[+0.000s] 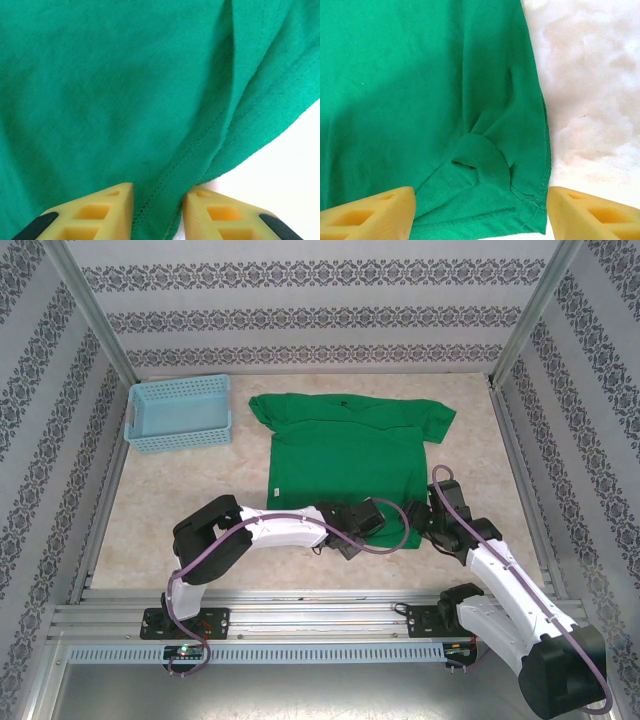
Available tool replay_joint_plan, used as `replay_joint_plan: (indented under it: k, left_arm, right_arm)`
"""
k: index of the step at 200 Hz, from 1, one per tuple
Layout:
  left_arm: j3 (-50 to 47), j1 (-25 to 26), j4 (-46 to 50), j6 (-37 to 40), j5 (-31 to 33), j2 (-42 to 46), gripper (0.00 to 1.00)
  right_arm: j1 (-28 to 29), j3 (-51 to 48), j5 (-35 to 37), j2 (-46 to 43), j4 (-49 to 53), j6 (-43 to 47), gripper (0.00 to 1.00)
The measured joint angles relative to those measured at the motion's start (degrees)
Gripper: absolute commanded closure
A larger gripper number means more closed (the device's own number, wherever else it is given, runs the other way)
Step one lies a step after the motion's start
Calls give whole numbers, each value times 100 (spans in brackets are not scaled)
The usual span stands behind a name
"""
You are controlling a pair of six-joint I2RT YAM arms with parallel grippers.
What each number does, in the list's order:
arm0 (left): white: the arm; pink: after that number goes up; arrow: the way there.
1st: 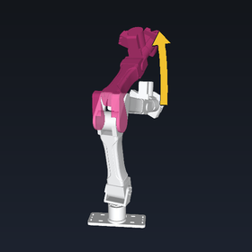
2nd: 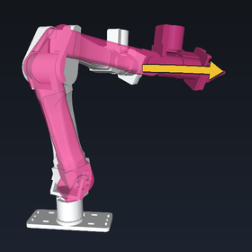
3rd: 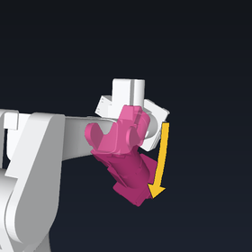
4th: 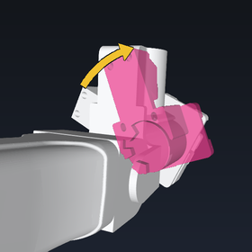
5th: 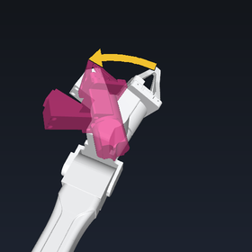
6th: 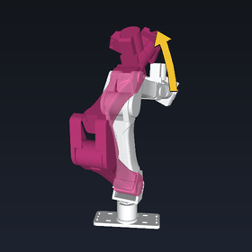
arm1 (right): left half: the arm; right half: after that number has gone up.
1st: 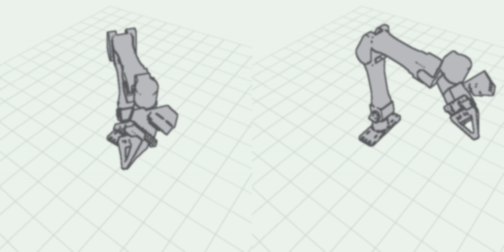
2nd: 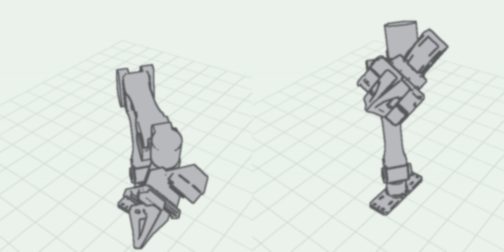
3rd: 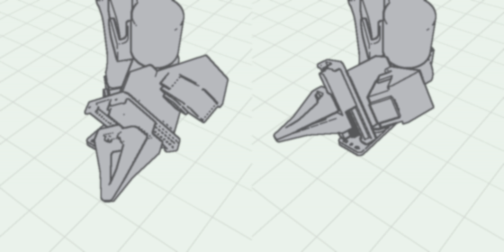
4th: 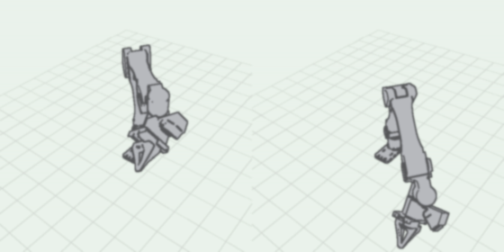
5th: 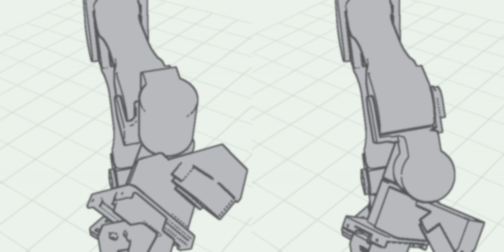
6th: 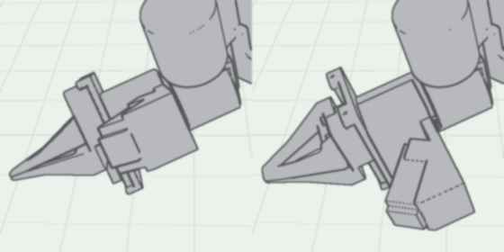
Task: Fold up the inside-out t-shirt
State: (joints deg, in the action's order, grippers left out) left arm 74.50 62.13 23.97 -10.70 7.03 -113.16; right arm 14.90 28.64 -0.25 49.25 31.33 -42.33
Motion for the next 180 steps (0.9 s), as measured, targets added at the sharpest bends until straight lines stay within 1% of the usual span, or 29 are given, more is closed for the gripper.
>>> replay_joint_plan:
  k: [59, 105, 128, 180]
  left_arm:
    - [20, 0, -9, -48, -293, 0, 58]
    - [251, 0, -44, -50, -378, -4, 58]
    - [306, 0, -46, -48, -352, -7, 61]
    - [354, 0, -37, -46, -367, -166, 59]
  right_arm:
    - [0, -2, 2, -4, 20, 2, 29]
    - [0, -7, 7, -11, 20, 2, 29]
    - [0, -7, 28, -37, 22, 2, 29]
    - [0, -7, 42, -48, 22, 2, 29]
